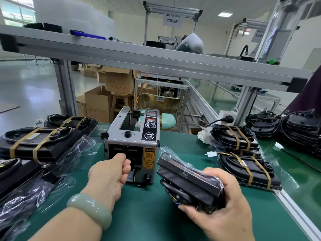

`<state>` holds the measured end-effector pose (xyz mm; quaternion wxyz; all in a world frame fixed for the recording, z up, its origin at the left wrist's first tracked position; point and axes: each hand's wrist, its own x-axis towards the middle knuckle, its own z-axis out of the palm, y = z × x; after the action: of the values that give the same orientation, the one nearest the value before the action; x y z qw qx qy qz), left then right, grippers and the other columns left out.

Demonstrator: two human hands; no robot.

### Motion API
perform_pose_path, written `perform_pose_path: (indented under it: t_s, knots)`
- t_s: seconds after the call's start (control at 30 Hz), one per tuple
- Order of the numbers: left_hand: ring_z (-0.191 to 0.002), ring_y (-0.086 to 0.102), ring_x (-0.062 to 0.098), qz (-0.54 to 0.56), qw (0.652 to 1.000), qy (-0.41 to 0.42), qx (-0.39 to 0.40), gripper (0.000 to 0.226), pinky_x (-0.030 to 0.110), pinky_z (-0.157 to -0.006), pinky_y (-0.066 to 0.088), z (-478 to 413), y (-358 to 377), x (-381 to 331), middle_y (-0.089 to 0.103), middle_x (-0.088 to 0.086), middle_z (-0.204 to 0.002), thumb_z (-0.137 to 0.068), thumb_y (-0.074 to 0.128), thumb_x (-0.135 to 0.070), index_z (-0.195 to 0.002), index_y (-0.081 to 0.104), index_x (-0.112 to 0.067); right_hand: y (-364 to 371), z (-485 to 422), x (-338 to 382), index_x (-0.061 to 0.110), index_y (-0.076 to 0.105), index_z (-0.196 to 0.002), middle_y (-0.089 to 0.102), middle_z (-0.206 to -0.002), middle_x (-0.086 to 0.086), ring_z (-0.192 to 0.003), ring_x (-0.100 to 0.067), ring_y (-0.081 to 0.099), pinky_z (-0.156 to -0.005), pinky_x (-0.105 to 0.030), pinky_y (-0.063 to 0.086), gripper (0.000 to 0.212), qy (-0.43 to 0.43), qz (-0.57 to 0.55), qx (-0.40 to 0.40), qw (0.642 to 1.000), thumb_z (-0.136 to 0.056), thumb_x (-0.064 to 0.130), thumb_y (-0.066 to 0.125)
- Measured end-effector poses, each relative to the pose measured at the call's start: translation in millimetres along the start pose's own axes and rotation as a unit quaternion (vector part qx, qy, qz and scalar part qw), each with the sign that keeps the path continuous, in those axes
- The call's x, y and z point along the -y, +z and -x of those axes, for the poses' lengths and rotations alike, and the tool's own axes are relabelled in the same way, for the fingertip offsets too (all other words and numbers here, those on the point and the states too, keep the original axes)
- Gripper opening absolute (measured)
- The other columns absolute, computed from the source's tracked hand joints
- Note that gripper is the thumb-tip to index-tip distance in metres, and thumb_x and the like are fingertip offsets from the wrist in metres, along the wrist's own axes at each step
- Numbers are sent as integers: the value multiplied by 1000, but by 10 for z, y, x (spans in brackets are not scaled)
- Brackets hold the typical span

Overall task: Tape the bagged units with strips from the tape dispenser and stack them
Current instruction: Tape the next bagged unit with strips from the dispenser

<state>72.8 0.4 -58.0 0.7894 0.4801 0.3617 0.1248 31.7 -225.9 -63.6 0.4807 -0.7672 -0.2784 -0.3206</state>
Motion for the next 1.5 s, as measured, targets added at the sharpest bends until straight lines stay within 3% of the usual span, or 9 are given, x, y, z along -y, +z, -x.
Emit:
perform_pose_path:
  t_s: [0.23, 0.47, 0.63, 0.83, 0.93, 1.1, 1.27, 1.4, 1.5]
  knots:
    - [-33, 52, 0, 15, 999, -16, 41, 16, 11, -32, 38, 49, -143, 56, 62, -6, -45, -90, 63, -19, -76, 61, -11, -8, -3, 22, 45, 52, -106, 63, -101, 20, -85, 3, 63, -74, 0, 41, 75, 1, 6, -3, 1000, -40, 38, 86]
    - [-34, 54, 0, 24, 998, -19, 52, 16, 10, -34, 39, 62, -82, 11, 66, -5, -49, -90, 64, -25, -80, 63, -13, -5, 11, 26, 43, 53, -104, 64, -99, 19, -85, 4, 62, -75, 2, 39, 77, -1, 15, 0, 1000, -36, 30, 88]
    - [-36, 55, 0, 17, 1000, -8, 18, 16, 11, -33, 39, 59, -14, -24, 67, -3, -55, -88, 67, -24, -77, 63, -13, -2, 10, 21, 44, 52, -104, 63, -100, 21, -85, 4, 62, -75, 1, 40, 77, -3, 17, 2, 1000, -37, 30, 88]
    - [-48, 56, 4, 10, 1000, -3, -23, 12, 13, -36, 37, 6, 57, -3, 67, 0, -70, -89, 62, -19, -93, 65, -9, 25, 16, 32, 43, 53, -106, 62, -100, 22, -82, 5, 61, -75, 1, 40, 78, -10, 19, 3, 1000, -37, 31, 88]
    - [-51, 54, 5, 4, 1000, 1, -30, 9, 17, -39, 39, 21, 61, 22, 65, 0, -69, -88, 60, -16, -87, 64, -8, 15, 17, 39, 45, 52, -107, 62, -101, 23, -82, 5, 61, -74, 1, 40, 79, -9, 21, 6, 1000, -37, 32, 88]
    - [-34, 50, 1, 30, 997, -19, 67, 19, 11, -34, 38, 296, -75, 28, 59, -5, -47, -91, 60, -16, -73, 60, -10, -10, 0, 24, 45, 52, -105, 62, -101, 24, -85, 7, 60, -76, 2, 38, 80, -10, 27, -2, 1000, -35, 30, 88]
    - [-42, 51, 6, -6, 980, 26, 196, 16, 17, -37, 41, 756, -271, 0, 61, -1, -57, -75, 69, -29, -74, 62, -15, -16, 1, 19, 36, 52, -104, 61, -104, 23, -88, 6, 60, -77, 1, 38, 76, -8, 27, 7, 1000, -37, 30, 87]
    - [-55, 52, 11, -62, 965, 136, 215, 33, 24, -55, 42, 1000, -287, 20, 62, -1, -62, -44, 81, -44, -61, 70, -18, 11, 12, 24, 34, 53, -105, 61, -103, 22, -88, 2, 61, -78, -1, 40, 76, -8, 13, 12, 1000, -38, 28, 88]
    - [-91, 58, -11, -100, 948, 220, 207, 37, 27, -88, 39, 1078, -226, 94, 70, -25, -80, -46, 71, -58, -65, 76, -27, 20, 20, 28, 33, 53, -106, 62, -103, 21, -87, 1, 62, -77, -2, 41, 76, -12, 13, 13, 1000, -39, 28, 88]
